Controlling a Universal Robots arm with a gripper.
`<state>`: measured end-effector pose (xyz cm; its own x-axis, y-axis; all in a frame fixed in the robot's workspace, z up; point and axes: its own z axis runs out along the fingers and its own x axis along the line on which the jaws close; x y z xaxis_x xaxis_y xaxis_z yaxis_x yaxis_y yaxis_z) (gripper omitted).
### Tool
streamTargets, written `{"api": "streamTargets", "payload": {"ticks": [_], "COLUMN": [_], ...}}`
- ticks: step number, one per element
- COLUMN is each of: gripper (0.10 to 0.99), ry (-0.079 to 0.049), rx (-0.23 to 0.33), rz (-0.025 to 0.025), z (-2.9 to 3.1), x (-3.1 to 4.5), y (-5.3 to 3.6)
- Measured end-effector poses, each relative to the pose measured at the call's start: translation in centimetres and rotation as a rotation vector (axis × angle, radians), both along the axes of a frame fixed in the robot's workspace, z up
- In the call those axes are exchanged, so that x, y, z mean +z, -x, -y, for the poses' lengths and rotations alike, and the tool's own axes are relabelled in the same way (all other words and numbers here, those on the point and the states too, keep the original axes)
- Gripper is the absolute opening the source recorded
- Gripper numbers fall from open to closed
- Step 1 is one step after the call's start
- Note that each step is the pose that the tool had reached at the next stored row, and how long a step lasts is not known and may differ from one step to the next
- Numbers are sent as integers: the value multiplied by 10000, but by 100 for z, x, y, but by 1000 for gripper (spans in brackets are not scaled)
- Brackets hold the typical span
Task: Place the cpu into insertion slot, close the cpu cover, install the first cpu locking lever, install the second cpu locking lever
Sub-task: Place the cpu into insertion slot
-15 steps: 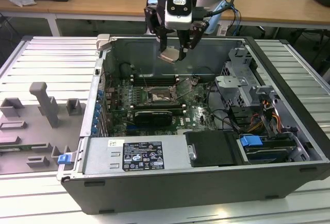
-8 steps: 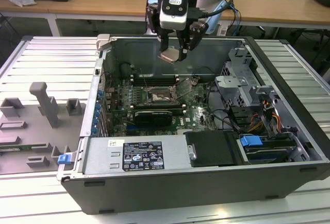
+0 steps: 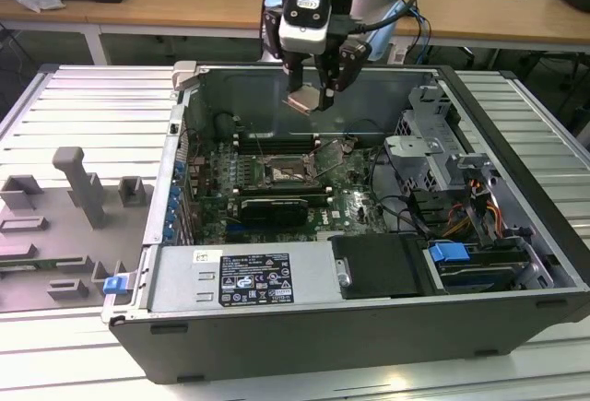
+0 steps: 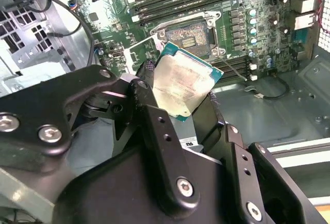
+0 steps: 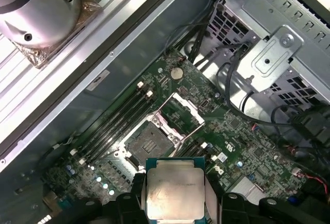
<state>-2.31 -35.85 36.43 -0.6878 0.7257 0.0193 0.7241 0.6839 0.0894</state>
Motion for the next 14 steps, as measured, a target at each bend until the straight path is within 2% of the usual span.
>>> {"api": "streamTargets", "payload": {"ticks": [14], "gripper": [541], "ry": [1], "rx": [-1213], "rz": [0], "z": [0], "x": [-11], "y": [0]}}
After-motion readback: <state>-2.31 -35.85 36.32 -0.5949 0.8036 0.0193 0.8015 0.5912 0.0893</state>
